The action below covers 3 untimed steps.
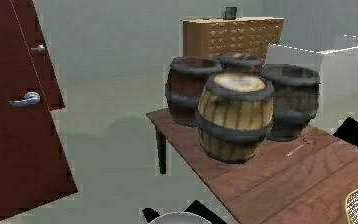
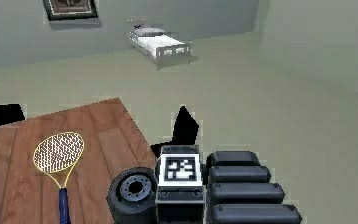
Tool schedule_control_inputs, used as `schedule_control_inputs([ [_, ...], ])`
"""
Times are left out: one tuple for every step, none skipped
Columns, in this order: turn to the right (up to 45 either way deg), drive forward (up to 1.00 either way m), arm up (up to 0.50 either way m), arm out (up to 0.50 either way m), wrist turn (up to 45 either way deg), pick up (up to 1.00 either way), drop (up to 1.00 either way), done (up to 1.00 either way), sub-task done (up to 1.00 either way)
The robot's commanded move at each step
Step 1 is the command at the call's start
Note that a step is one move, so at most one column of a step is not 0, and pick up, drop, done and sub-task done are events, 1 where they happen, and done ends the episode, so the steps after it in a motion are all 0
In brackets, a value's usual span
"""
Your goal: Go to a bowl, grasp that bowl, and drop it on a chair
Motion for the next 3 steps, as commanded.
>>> schedule_control_inputs([
  [-45.0,0.00,0.00,0.00,0.0,0.00,0.00,0.00,0.00],
  [-9.0,0.00,0.00,0.00,0.0,0.00,0.00,0.00,0.00],
  [0.0,0.00,0.00,0.46,0.0,0.00,0.00,0.00,0.00],
])
